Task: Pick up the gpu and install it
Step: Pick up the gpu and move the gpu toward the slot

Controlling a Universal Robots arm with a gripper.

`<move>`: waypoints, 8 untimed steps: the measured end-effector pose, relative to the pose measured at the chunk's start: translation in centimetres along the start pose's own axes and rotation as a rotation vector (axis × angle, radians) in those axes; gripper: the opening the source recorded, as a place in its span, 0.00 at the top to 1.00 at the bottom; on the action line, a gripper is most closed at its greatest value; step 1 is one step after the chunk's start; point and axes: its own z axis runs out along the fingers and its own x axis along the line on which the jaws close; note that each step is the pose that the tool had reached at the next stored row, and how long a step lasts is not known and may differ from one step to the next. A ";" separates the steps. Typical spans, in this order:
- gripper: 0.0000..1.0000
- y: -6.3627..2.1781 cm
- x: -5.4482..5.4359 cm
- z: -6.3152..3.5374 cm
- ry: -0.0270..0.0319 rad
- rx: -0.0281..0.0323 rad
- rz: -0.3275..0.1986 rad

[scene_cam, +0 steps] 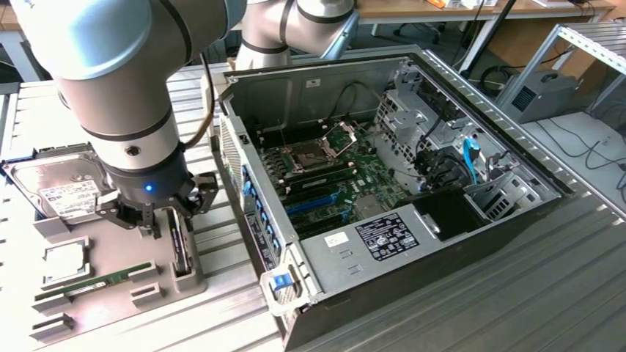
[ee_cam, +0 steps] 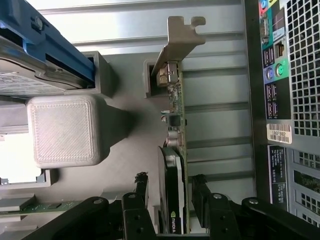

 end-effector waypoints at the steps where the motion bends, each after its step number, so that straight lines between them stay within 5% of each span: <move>1: 0.52 0.00 0.0 0.05 -0.0001 -0.0001 0.000; 8: 0.52 -0.01 0.0 0.14 -0.0002 -0.0001 0.000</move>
